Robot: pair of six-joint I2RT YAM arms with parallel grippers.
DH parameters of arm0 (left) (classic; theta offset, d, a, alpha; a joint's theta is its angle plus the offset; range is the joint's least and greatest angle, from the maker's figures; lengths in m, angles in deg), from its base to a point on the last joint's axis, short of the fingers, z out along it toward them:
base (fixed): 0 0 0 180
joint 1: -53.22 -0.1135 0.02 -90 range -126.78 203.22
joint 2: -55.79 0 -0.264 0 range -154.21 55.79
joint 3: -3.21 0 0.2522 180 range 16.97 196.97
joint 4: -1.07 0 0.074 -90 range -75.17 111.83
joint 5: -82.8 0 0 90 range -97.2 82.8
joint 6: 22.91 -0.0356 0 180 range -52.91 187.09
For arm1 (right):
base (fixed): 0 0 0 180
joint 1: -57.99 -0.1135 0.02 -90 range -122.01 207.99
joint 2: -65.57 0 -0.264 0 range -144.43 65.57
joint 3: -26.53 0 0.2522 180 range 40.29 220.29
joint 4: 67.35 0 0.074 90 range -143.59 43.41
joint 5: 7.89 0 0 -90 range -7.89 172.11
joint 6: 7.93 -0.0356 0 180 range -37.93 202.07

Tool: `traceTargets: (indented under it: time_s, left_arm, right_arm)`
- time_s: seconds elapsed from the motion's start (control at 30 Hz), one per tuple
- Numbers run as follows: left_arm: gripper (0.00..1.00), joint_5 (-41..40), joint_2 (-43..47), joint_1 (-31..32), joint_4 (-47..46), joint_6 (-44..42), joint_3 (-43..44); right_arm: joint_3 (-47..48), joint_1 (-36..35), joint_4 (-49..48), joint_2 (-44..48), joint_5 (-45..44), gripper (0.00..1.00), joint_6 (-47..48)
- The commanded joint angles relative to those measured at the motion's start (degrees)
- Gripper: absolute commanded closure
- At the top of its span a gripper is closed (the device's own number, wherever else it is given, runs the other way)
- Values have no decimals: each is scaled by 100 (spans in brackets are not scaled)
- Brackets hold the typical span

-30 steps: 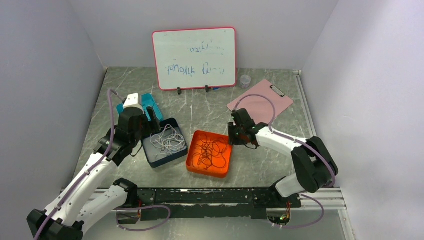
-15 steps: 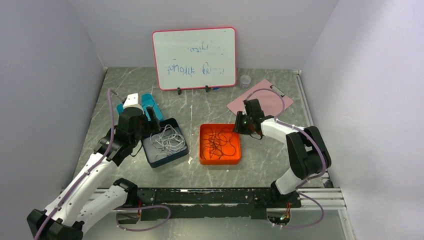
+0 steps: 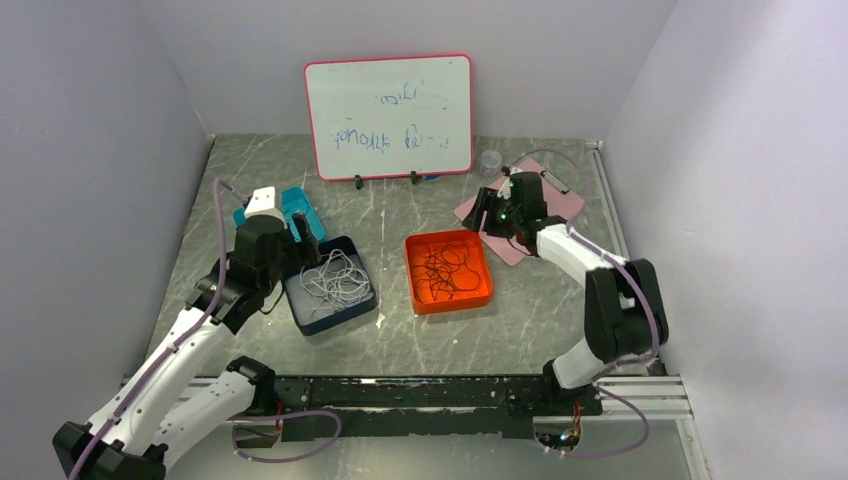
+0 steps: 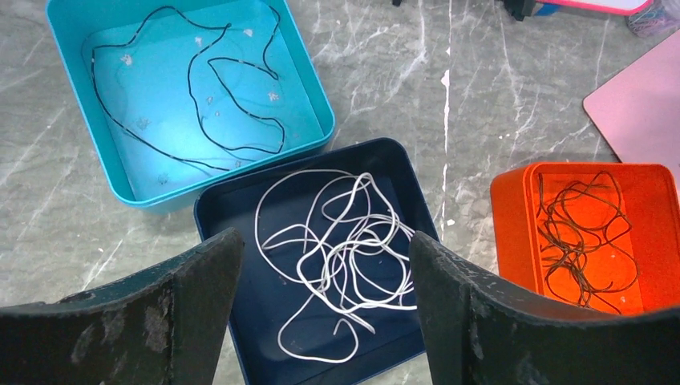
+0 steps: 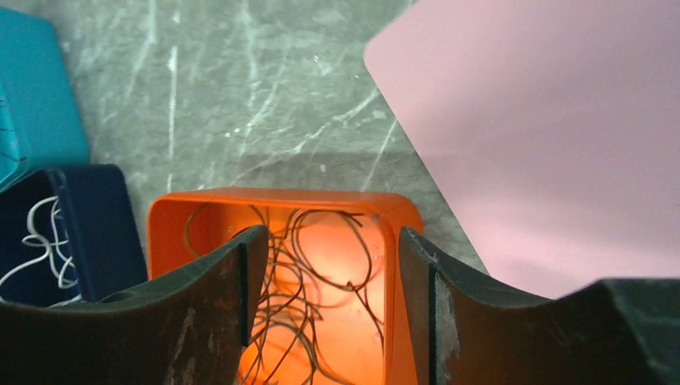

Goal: Untangle the cables

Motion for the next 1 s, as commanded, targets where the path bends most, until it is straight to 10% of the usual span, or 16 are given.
traceTargets:
  time_s: [0.0, 0.4, 0.97]
  left_arm:
    - [19, -170, 268, -29, -165, -227, 109]
    - [2, -702, 1398, -29, -517, -925, -57]
    - [0, -1351, 1701, -29, -340, -527, -232]
  right_arm:
    - [-156, 13, 117, 1162, -389, 34, 532]
    - [-1038, 15, 133, 4193, -1817, 1, 809]
    - [-1831, 1, 671, 5843, -2784, 0, 616]
